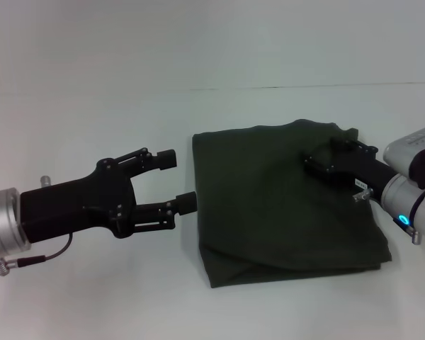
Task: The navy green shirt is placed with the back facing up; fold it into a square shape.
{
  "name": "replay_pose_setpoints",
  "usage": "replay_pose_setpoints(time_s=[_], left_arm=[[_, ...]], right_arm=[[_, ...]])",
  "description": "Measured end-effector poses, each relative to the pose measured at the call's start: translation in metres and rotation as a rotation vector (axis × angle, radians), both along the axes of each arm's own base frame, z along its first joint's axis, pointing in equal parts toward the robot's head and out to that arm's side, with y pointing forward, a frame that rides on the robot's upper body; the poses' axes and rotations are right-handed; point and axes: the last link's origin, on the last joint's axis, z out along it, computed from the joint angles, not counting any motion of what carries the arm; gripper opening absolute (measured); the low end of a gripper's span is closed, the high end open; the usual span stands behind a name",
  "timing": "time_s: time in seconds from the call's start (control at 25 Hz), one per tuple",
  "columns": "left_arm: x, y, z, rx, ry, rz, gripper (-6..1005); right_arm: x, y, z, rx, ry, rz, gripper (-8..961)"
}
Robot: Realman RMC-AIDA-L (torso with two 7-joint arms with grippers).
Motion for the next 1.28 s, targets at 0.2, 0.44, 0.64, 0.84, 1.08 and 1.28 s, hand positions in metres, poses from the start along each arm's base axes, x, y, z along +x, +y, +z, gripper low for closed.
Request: replay_pose_setpoints(time_s=[0.2,0.44,0.64,0.84,1.08,1.28], left_arm=[[-0.001,0.000,-0.001,-0.001,0.003,0.002,906],[-0.001,0.000,-0.001,-0.003,0.005,0.001,907],[-0.003,0.001,-0.005,-0.005,0.013,0.026,908],[-0.005,0.001,-0.013,-0.029,0.031,0.045,902],[-0.005,0.004,-0.026,-0.048,0.085,0.043,895],[0.001,0.006,-0.037,-0.068,0.117,0.002,889]], right_arm=[[-0.008,-0.009,0.010,0.037,0.136,0.075,736],[-0.018,-0.040,0.031,0.087,0.283,0.266,736],[-0.010,-0.069,0.051,0.100,0.322,0.369,735],[0.011,-0.090,0.076,0.006,0.311,0.389,734],[0.027,-0.103,0.108,-0.188,0.313,0.375,735],[0.036,-0.098,0.125,-0.333,0.252,0.289,734]])
